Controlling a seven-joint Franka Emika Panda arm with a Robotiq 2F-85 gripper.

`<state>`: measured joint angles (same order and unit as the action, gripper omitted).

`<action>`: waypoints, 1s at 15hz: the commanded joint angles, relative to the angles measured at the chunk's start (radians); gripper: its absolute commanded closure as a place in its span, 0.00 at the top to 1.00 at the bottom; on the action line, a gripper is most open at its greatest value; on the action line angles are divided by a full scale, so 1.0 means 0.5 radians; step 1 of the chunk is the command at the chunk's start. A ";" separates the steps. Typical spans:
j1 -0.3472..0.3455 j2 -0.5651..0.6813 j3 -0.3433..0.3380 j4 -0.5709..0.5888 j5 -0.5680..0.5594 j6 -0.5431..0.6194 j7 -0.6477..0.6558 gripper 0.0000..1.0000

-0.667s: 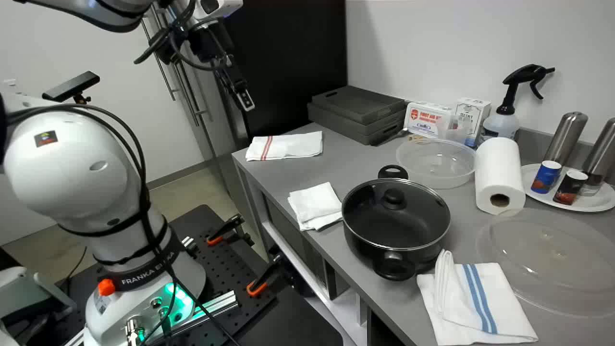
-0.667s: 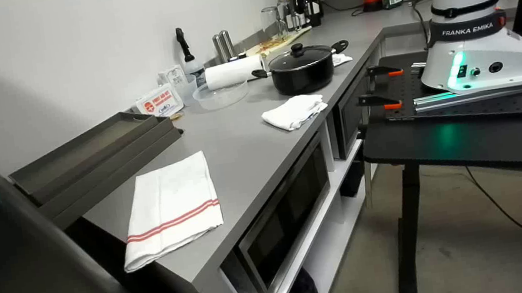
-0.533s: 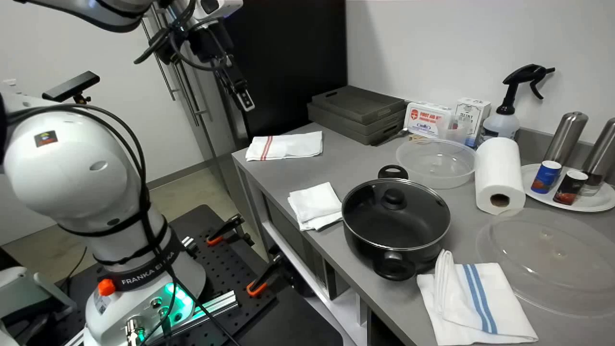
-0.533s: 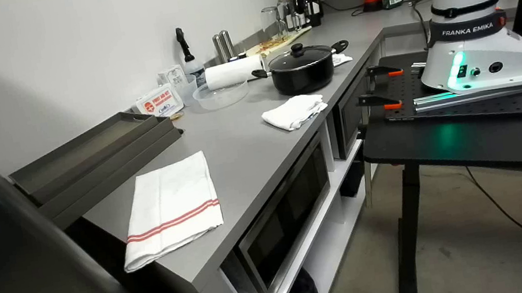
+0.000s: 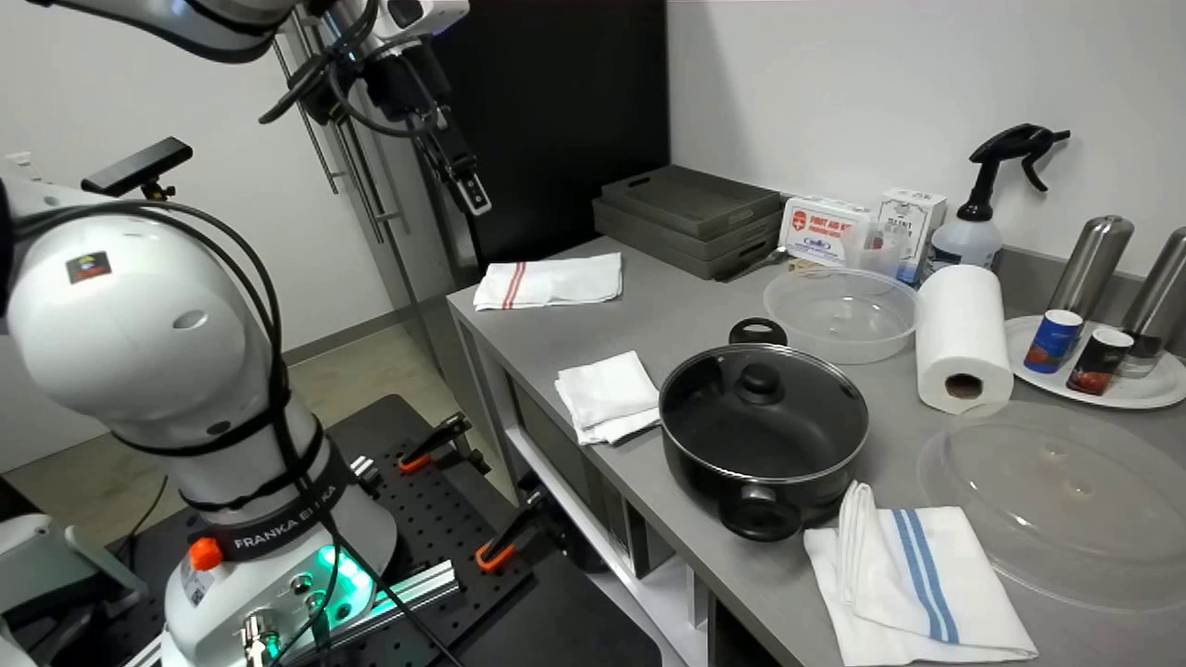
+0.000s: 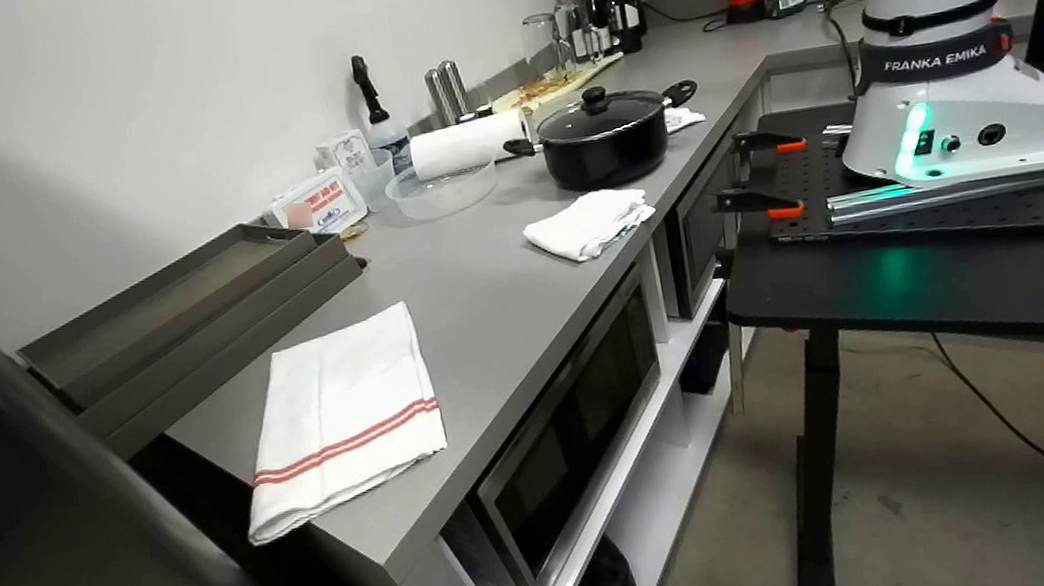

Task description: Remove the glass lid from the black pot and put it on the table

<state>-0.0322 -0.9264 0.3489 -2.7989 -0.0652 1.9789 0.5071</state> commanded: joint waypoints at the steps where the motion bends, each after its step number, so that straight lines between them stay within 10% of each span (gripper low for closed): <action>1: 0.020 0.007 -0.020 0.003 -0.018 -0.005 0.015 1.00; 15: -0.181 0.402 -0.384 0.337 -0.014 -0.096 -0.164 1.00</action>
<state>-0.1049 -0.8043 0.2066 -2.7047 -0.0655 1.9647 0.4657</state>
